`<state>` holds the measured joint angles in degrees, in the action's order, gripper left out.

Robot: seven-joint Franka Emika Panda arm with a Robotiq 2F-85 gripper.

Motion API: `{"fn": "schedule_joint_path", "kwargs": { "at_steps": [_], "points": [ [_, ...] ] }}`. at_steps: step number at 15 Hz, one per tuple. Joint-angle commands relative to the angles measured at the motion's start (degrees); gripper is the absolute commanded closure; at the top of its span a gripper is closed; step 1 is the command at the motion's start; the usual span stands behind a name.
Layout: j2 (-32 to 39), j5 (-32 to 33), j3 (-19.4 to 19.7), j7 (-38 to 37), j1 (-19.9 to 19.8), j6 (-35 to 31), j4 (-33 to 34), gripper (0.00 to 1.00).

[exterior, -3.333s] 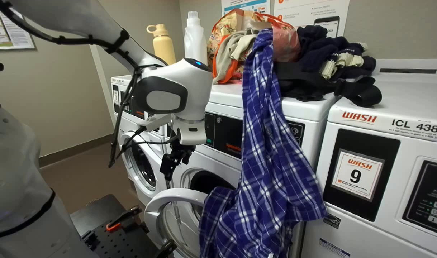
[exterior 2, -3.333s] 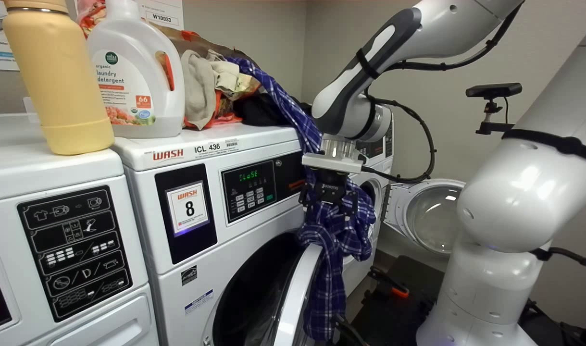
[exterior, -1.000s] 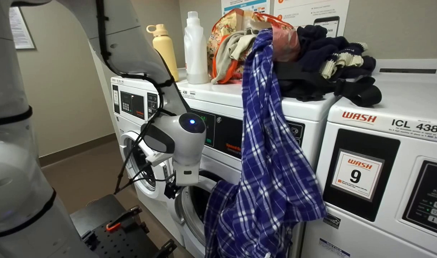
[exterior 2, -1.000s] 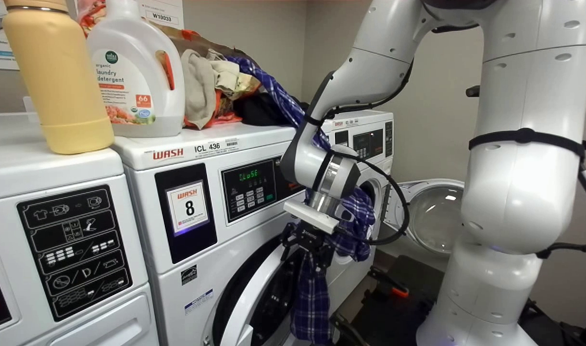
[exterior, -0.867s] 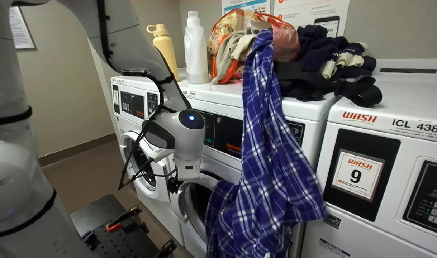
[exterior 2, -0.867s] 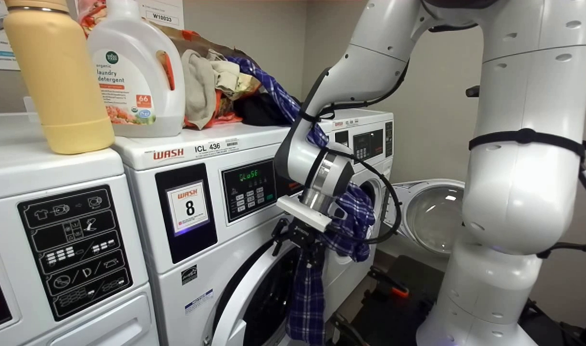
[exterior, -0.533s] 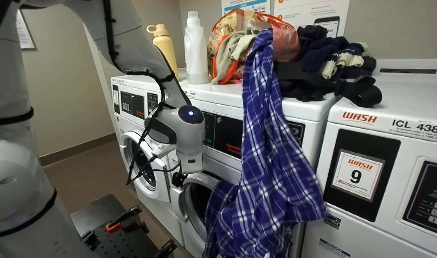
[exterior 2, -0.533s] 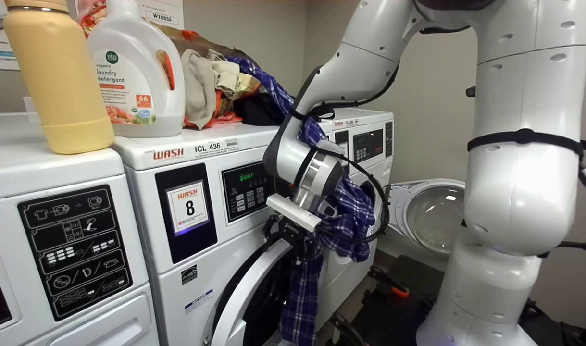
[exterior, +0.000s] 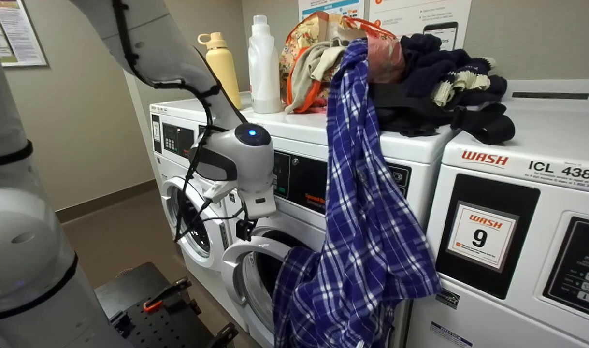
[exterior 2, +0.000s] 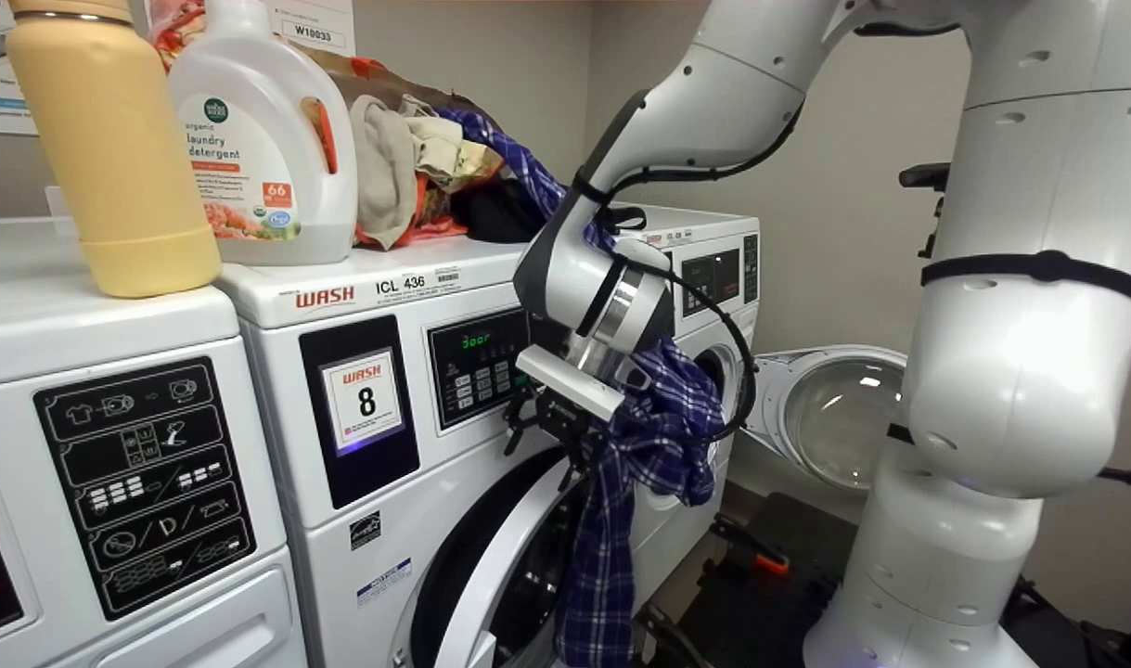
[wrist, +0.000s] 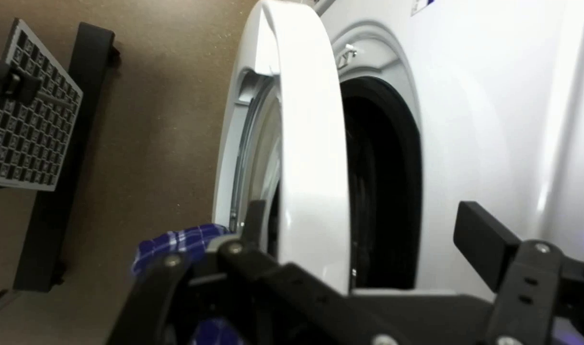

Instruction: Remove the trousers from the bag, move the bottle to the machine on the left, and then close the washing machine

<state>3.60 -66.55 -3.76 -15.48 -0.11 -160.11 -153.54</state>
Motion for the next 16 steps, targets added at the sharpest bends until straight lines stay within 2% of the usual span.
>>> {"fn": "schedule_joint_path", "kwargs": {
  "at_steps": [1,4,5,7,8,9,11,12,13,16],
  "points": [
    [-14.2,3.9,0.5,-3.6,1.4,-2.2,-6.6,0.00],
    [-23.7,12.4,-1.2,-9.6,-0.7,-1.0,-10.0,0.00],
    [-21.3,15.7,-2.8,-11.4,-3.2,-0.2,-5.5,0.00],
    [-27.3,22.4,-5.1,-15.5,-6.5,2.6,-5.8,0.00],
    [-30.1,25.9,-6.4,-17.5,-8.5,4.8,-5.4,0.00],
    [-35.7,29.0,-6.2,-19.7,-8.2,6.5,-8.7,0.00],
    [-39.8,34.8,-8.8,-23.2,-12.6,13.8,-5.3,0.00],
    [-44.1,37.2,-8.4,-24.6,-12.7,17.6,-6.0,0.00],
    [-47.2,41.0,-5.5,-26.5,-10.4,20.7,-6.1,0.00],
    [-56.7,47.3,-3.5,-28.2,-10.3,34.1,-3.0,0.00]
  ]
}}
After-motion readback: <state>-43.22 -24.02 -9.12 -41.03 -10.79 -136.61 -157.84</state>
